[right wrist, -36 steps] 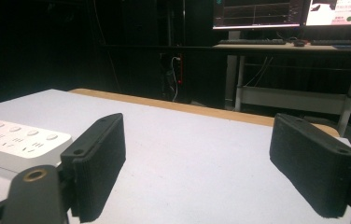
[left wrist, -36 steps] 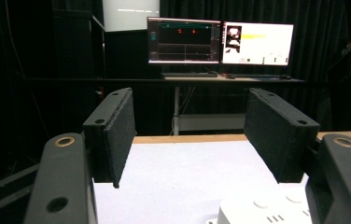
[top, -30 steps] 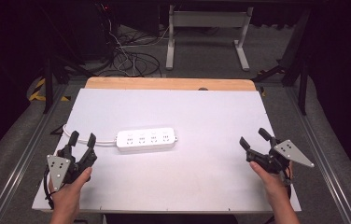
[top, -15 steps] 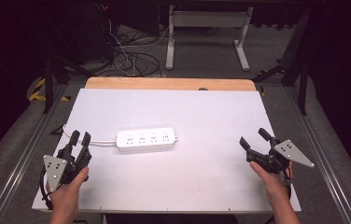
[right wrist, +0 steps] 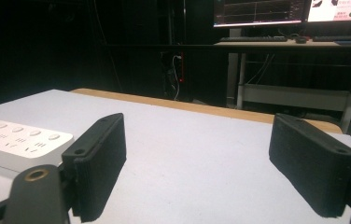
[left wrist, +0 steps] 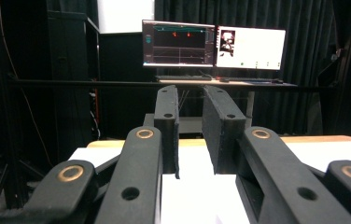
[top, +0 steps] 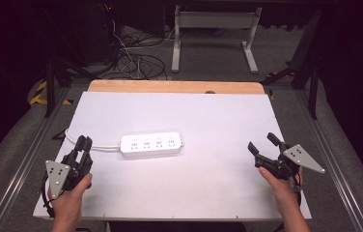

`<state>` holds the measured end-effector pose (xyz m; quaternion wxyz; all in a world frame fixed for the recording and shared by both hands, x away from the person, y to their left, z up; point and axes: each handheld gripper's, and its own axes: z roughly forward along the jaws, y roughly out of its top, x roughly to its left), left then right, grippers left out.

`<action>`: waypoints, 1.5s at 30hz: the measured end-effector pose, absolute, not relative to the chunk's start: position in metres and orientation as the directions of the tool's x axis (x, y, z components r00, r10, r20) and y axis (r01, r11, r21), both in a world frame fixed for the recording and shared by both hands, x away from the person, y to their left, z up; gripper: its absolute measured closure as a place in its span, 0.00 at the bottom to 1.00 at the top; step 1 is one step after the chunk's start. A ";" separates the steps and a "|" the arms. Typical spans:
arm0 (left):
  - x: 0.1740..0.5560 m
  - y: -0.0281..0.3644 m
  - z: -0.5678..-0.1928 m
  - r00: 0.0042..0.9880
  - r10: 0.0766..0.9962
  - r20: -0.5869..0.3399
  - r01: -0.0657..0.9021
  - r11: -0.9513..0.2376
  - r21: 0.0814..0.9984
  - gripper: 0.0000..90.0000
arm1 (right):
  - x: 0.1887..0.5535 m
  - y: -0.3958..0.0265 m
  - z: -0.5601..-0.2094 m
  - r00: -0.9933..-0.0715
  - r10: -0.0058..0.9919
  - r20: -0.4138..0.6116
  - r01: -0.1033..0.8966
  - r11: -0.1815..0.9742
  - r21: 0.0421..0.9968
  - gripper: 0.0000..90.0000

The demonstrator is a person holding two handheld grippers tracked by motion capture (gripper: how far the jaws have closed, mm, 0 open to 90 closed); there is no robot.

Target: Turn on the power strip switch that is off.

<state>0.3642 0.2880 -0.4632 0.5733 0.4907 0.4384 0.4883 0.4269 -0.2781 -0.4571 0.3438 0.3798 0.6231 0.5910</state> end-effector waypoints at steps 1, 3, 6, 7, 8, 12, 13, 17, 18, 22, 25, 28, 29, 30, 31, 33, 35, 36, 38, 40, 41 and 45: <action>0.364 0.288 -0.463 0.140 0.990 -0.021 -0.131 0.040 0.991 0.86 | 0.427 -0.278 -0.457 -0.476 0.879 0.022 0.068 0.012 0.998 0.22; 0.364 0.287 -0.463 0.137 0.990 -0.024 -0.133 0.042 0.990 0.89 | 0.427 -0.278 -0.457 -0.476 0.879 0.021 0.068 0.012 0.998 0.22; 0.364 0.287 -0.462 0.135 0.991 -0.017 -0.136 0.035 0.990 0.93 | 0.427 -0.278 -0.457 -0.476 0.879 0.024 0.069 0.010 0.998 0.22; 0.364 0.287 -0.462 0.135 0.991 -0.017 -0.136 0.035 0.990 0.95 | 0.427 -0.278 -0.457 -0.476 0.879 0.025 0.069 0.009 0.998 0.22; 0.364 0.286 -0.461 0.136 0.991 -0.014 -0.136 0.033 0.990 0.96 | 0.427 -0.278 -0.457 -0.476 0.879 0.025 0.068 0.009 0.998 0.22; 0.362 0.285 -0.457 0.169 0.982 -0.079 -0.017 0.083 0.996 0.99 | 0.427 -0.278 -0.457 -0.477 0.879 0.023 0.068 0.010 0.998 0.22; 0.362 0.285 -0.456 0.175 0.980 -0.096 0.056 0.088 0.995 0.99 | 0.427 -0.278 -0.457 -0.477 0.879 0.023 0.068 0.010 0.998 0.22; 0.362 0.287 -0.451 0.170 0.982 -0.085 0.141 0.061 0.988 1.00 | 0.427 -0.278 -0.457 -0.477 0.878 0.024 0.068 0.009 0.998 0.22; 0.362 0.287 -0.451 0.170 0.982 -0.085 0.141 0.061 0.988 1.00 | 0.427 -0.278 -0.457 -0.477 0.878 0.024 0.068 0.009 0.998 0.22; 0.359 0.283 -0.440 0.216 0.975 -0.059 0.165 0.023 0.986 1.00 | 0.426 -0.279 -0.457 -0.476 0.879 0.025 0.068 0.008 0.998 0.22; 0.359 0.279 -0.437 0.240 0.969 -0.051 0.174 0.009 0.985 1.00 | 0.426 -0.279 -0.456 -0.479 0.877 0.027 0.066 0.005 0.998 0.22; 0.362 0.278 -0.437 0.246 0.968 -0.053 0.184 0.007 0.983 1.00 | 0.426 -0.279 -0.456 -0.478 0.878 0.027 0.065 0.004 0.998 0.22; 0.362 0.278 -0.437 0.244 0.968 -0.048 0.184 0.003 0.983 1.00 | 0.426 -0.279 -0.456 -0.478 0.878 0.027 0.065 0.004 0.998 0.22; 0.363 0.279 -0.437 0.238 0.970 -0.045 0.184 0.000 0.983 1.00 | 0.426 -0.280 -0.456 -0.480 0.877 0.030 0.066 0.002 0.998 0.22; 0.363 0.279 -0.435 0.236 0.971 -0.037 0.184 -0.008 0.983 1.00 | 0.426 -0.280 -0.457 -0.479 0.877 0.033 0.069 0.000 0.998 0.22; 0.363 0.277 -0.433 0.236 0.972 -0.016 0.185 -0.028 0.982 1.00 | 0.426 -0.280 -0.457 -0.479 0.877 0.035 0.070 -0.001 0.998 0.22; 0.364 0.274 -0.433 0.240 0.971 -0.016 0.191 -0.031 0.981 1.00 | 0.425 -0.278 -0.456 -0.482 0.876 0.035 0.071 0.000 0.997 0.22; 0.365 0.272 -0.433 0.244 0.970 -0.007 0.193 -0.041 0.980 1.00 | 0.425 -0.278 -0.456 -0.486 0.873 0.033 0.069 0.000 0.998 0.22; 0.366 0.267 -0.433 0.250 0.968 0.009 0.193 -0.059 0.979 1.00 | 0.425 -0.278 -0.456 -0.486 0.873 0.030 0.066 0.003 0.998 0.22; 0.368 0.265 -0.433 0.260 0.965 0.019 0.200 -0.073 0.977 1.00 | 0.425 -0.277 -0.456 -0.486 0.874 0.032 0.069 0.002 0.998 0.22; 0.370 0.263 -0.432 0.257 0.966 0.027 0.201 -0.081 0.976 1.00 | 0.425 -0.277 -0.456 -0.487 0.873 0.032 0.069 0.002 0.998 0.22; 0.381 0.262 -0.429 0.273 0.961 0.042 0.230 -0.108 0.967 1.00 | 0.426 -0.278 -0.457 -0.486 0.873 0.034 0.074 0.002 0.997 0.23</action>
